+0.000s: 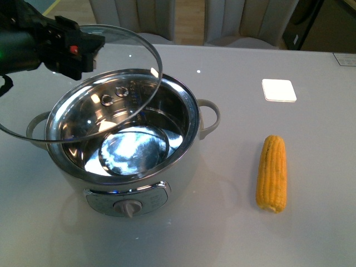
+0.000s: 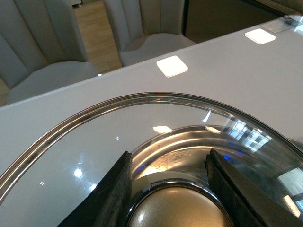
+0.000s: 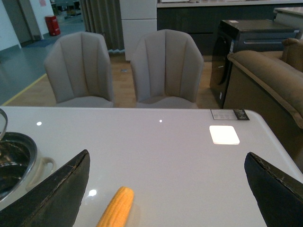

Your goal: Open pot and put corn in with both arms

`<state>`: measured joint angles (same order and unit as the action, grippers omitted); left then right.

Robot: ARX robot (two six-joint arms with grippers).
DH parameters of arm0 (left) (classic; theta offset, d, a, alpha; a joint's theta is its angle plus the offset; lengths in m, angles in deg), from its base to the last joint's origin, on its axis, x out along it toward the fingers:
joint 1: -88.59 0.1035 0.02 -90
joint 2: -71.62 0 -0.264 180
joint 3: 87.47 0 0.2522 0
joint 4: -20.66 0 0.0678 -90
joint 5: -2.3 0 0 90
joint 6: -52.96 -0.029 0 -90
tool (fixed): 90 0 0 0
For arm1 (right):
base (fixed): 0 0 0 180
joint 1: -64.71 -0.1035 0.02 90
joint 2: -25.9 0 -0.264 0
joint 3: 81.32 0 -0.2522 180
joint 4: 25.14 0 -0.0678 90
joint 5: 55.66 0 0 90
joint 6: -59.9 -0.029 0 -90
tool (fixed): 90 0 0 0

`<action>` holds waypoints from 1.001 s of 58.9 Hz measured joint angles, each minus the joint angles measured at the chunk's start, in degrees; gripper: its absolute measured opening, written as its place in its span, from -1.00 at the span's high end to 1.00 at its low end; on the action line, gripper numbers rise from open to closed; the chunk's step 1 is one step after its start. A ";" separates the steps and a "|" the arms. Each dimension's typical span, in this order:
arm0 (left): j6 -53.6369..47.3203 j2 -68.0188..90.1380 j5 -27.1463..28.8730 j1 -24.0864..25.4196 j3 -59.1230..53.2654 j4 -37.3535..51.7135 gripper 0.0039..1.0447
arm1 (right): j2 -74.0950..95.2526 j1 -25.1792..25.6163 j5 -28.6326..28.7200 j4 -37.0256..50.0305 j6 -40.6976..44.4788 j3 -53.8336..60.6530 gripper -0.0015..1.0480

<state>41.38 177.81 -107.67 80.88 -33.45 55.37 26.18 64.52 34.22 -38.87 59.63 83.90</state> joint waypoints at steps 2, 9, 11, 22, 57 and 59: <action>-0.09 -0.26 -0.11 0.76 0.00 -0.20 0.21 | 0.00 0.00 0.00 0.00 0.00 0.00 -0.83; -0.79 -0.74 -0.83 3.85 0.00 -0.48 0.21 | 0.00 0.00 0.00 0.00 0.00 0.00 -0.83; -0.90 -0.77 -0.98 4.74 0.00 -0.48 0.21 | 0.00 0.00 0.00 0.00 0.00 0.00 -0.83; -1.01 -1.18 -2.51 11.06 0.00 -0.87 0.21 | 0.00 0.00 0.00 0.00 0.00 0.00 -0.83; -2.84 3.10 -4.09 27.08 0.00 1.20 0.21 | 0.00 0.00 0.00 0.00 0.00 0.00 -0.83; -2.93 3.85 -4.04 27.61 0.02 1.70 0.21 | 0.00 0.00 0.00 0.00 0.00 0.00 -0.83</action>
<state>38.45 181.66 -111.71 108.49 -33.43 57.07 26.18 64.52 34.22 -38.87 59.63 83.90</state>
